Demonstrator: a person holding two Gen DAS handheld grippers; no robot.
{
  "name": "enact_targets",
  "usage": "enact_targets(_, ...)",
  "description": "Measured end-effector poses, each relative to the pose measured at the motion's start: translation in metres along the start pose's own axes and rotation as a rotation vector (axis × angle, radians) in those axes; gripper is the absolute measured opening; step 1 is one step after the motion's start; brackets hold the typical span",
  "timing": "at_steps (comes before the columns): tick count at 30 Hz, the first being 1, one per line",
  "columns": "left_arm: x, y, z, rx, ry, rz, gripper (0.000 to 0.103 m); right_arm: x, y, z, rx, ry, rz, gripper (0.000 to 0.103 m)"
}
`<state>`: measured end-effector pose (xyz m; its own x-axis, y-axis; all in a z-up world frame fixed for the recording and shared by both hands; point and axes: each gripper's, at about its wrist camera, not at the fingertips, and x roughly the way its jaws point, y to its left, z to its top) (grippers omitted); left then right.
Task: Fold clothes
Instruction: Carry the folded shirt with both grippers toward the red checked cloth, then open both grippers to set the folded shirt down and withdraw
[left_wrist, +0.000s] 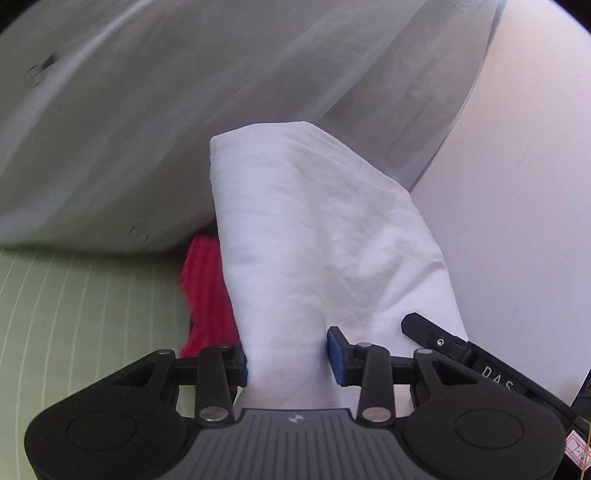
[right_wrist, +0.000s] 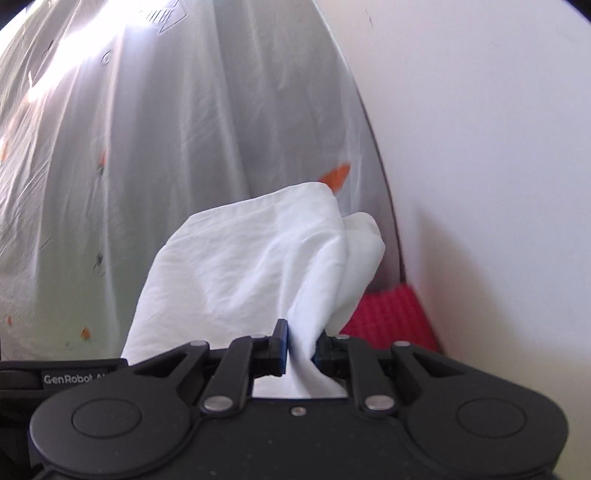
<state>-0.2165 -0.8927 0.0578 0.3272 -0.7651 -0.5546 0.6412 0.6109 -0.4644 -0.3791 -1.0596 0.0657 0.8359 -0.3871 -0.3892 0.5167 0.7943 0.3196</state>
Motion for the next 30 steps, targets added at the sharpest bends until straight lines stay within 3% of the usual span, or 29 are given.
enact_targets(2, 0.029, 0.001, 0.019, -0.006, -0.015, 0.012, 0.045, 0.033, -0.01, 0.011, -0.023, -0.009, -0.032, 0.016)
enact_targets(3, 0.048, 0.006, 0.026, -0.016, -0.015, 0.039, 0.046, 0.049, -0.014, 0.016, -0.035, -0.013, -0.049, 0.023)
enact_targets(6, 0.102, 0.024, 0.03, -0.005, 0.064, 0.15, 0.048, 0.116, -0.027, 0.006, -0.108, 0.032, -0.119, 0.062)
enact_targets(8, 0.138, 0.038, 0.026, -0.004, 0.14, 0.237, 0.048, 0.159, -0.032, -0.008, -0.145, 0.118, -0.149, 0.063)
enact_targets(9, 0.143, 0.045, 0.022, -0.004, 0.141, 0.227, 0.048, 0.172, -0.032, -0.014, -0.159, 0.147, -0.15, 0.064)
enact_targets(13, 0.15, 0.06, 0.013, -0.002, 0.132, 0.194, 0.069, 0.189, -0.022, -0.034, -0.232, 0.156, -0.164, 0.083)
enact_targets(19, 0.132, 0.058, 0.003, 0.076, 0.122, 0.229, 0.074, 0.172, -0.014, -0.056, -0.253, 0.187, -0.219, 0.088)
enact_targets(24, 0.085, 0.055, -0.014, 0.142, 0.095, 0.26, 0.075, 0.118, -0.011, -0.08, -0.222, 0.232, -0.177, 0.09)
enact_targets(27, 0.048, 0.05, -0.029, 0.161, 0.064, 0.246, 0.082, 0.077, -0.009, -0.094, -0.202, 0.219, -0.184, 0.1)
enact_targets(30, 0.017, 0.038, -0.043, 0.214, 0.039, 0.233, 0.093, 0.033, -0.003, -0.107, -0.219, 0.198, -0.213, 0.1)
